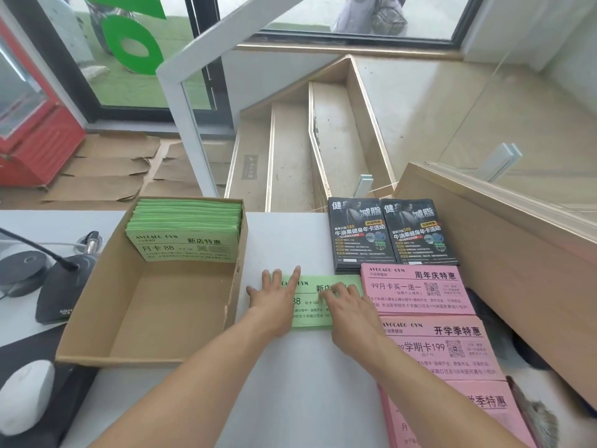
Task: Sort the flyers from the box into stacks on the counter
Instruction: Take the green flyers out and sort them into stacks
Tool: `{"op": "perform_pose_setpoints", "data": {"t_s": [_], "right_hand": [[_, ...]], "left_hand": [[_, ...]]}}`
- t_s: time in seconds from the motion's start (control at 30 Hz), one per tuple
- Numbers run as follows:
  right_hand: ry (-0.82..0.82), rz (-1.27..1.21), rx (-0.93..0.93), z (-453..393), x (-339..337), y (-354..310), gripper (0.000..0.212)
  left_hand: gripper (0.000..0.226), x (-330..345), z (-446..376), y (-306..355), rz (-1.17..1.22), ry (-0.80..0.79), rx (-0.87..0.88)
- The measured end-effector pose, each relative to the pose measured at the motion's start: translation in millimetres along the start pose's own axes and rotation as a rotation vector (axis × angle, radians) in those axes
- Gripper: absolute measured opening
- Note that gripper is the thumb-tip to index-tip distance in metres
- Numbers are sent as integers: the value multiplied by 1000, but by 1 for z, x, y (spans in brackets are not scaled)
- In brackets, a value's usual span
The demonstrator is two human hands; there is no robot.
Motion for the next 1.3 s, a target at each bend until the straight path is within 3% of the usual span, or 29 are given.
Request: {"op": "perform_pose_setpoints", "data": {"t_s": [0.1, 0.33, 0.5, 0.63, 0.73, 0.9, 1.1, 1.3], "right_hand": [[6, 0, 13, 4, 0, -1, 63], [14, -58, 75, 13, -1, -4, 75], [-92, -70, 84, 17, 3, -10, 66], [-167, -43, 79, 11, -10, -8, 61], [25, -161, 77, -2, -43, -26, 51], [337, -380, -141, -27, -91, -100, 40], [398, -149, -201, -72, -115, -158, 58], [299, 106, -141, -106, -113, -180, 70]], "left_hand": [[106, -2, 3, 1, -14, 79, 73], [108, 1, 20, 0, 97, 60, 123], [109, -22, 57, 7, 310, 272, 318], [81, -52, 99, -12, 612, 606, 520], [61, -62, 110, -58, 824, 803, 417], [54, -61, 111, -146, 1018, 756, 85], [61, -59, 90, -218, 1017, 686, -95], [68, -58, 59, -243, 1144, 571, -91]]}}
Point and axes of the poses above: each hand's wrist, its own z-axis away from the middle knuckle, its own x-axis out of the palm, y = z × x, the point moved 3 cm from there along -z, towards the middle knuckle, and after that the axes turned 12 degrees about z, right-handed, at the moved point
